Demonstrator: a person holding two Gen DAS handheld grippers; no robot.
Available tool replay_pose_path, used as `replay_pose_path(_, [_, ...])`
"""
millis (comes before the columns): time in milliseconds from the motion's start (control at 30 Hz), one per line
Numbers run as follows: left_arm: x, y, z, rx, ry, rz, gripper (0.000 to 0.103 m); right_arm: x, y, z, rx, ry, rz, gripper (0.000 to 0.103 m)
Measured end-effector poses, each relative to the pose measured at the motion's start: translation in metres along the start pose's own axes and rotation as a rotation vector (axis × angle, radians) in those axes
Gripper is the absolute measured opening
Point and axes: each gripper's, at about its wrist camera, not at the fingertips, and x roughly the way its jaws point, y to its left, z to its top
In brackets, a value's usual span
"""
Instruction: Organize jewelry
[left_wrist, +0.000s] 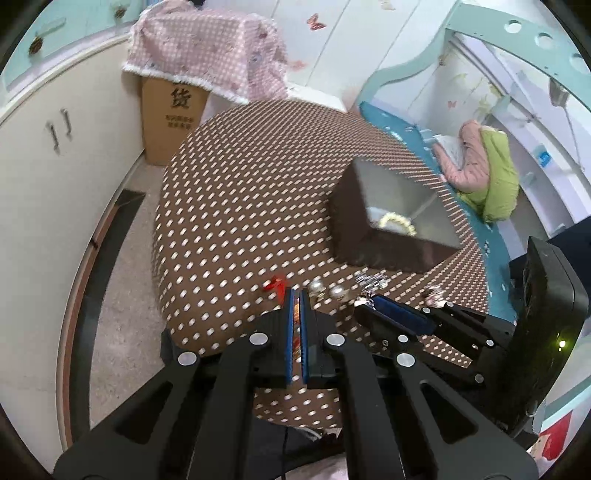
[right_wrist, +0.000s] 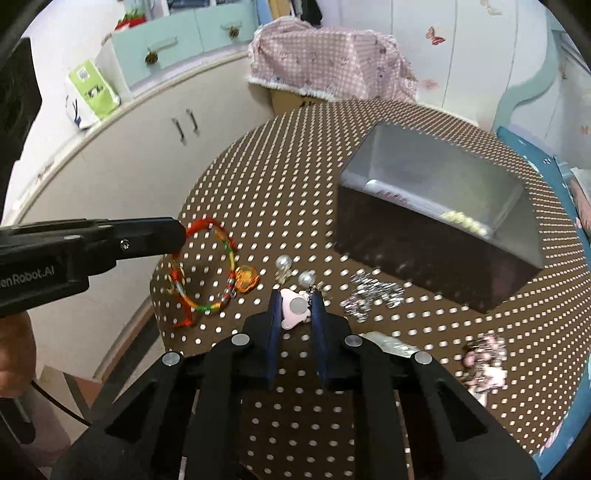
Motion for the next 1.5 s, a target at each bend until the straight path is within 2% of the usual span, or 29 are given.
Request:
replay_pose_path(267, [-0.019, -0.027, 0.023, 0.068, -0.089, -0.036, 0.003, -0.039, -0.028, 0.004, 0.065, -0.103, -0.041, 0.015])
replay_pose_path(367, [-0.016, -0.021, 0.026, 0.053, -0.089, 0.008, 0.004, -0.048, -0.038, 0.004, 0.086, -0.131, -0.057, 0.015])
replay_pose_path(433, [-0.005, -0.012, 0.021, 0.044, -0.052, 0.035, 0.006, -0.05, -0.042, 0.002, 0.098, -0.135, -0.064, 0.015])
replay_pose_path(500, [0.011, 0.002, 0.011, -0.002, 0.015, 0.082, 0.025, -0.048, -0.045, 0.0, 0.108, -0.128, -0.062, 0.015])
replay_pose_path(567, [0.024, 0.014, 0.002, -0.045, 0.074, 0.105, 0.026, -0.044, -0.046, -0.001, 0.113, -0.118, -0.057, 0.015])
replay_pose_path(633, [0.03, 0.02, -0.006, -0.079, 0.104, 0.097, 0.034, -0.042, -0.048, -0.003, 0.115, -0.108, -0.05, 0.015])
replay_pose_path(667, [0.03, 0.022, -0.007, -0.092, 0.11, 0.083, 0.047, -0.041, -0.048, -0.004, 0.115, -0.105, -0.046, 0.015])
replay_pose_path(700, [0.03, 0.023, -0.008, -0.099, 0.107, 0.063, 0.054, -0.04, -0.047, -0.005, 0.114, -0.103, -0.039, 0.015])
replay_pose_path(733, [0.029, 0.024, -0.008, -0.101, 0.103, 0.051, 0.054, -0.039, -0.046, -0.004, 0.113, -0.101, -0.034, 0.015])
replay_pose_path(833, [0.03, 0.019, -0.007, -0.086, 0.095, 0.051, 0.054, -0.037, -0.044, -0.004, 0.108, -0.095, -0.028, 0.015])
replay_pose_path(867, [0.035, 0.017, -0.007, -0.077, 0.109, 0.051, 0.05, -0.036, -0.043, -0.004, 0.108, -0.093, -0.026, 0.015])
replay_pose_path(900, [0.038, 0.016, -0.008, -0.079, 0.122, 0.051, 0.03, -0.035, -0.042, -0.003, 0.107, -0.092, -0.023, 0.015])
replay_pose_path(967, [0.047, 0.017, -0.009, -0.092, 0.15, 0.065, 0.007, -0.034, -0.042, -0.004, 0.107, -0.09, -0.024, 0.015])
replay_pose_path(1233, [0.034, 0.005, 0.002, -0.056, 0.084, 0.054, 0.005, -0.038, -0.049, -0.003, 0.126, -0.103, -0.036, 0.015])
replay_pose_path(1500, [0.0, -0.032, 0.037, 0.03, -0.051, -0.008, 0.005, -0.057, -0.061, 0.004, 0.128, -0.168, -0.062, 0.015])
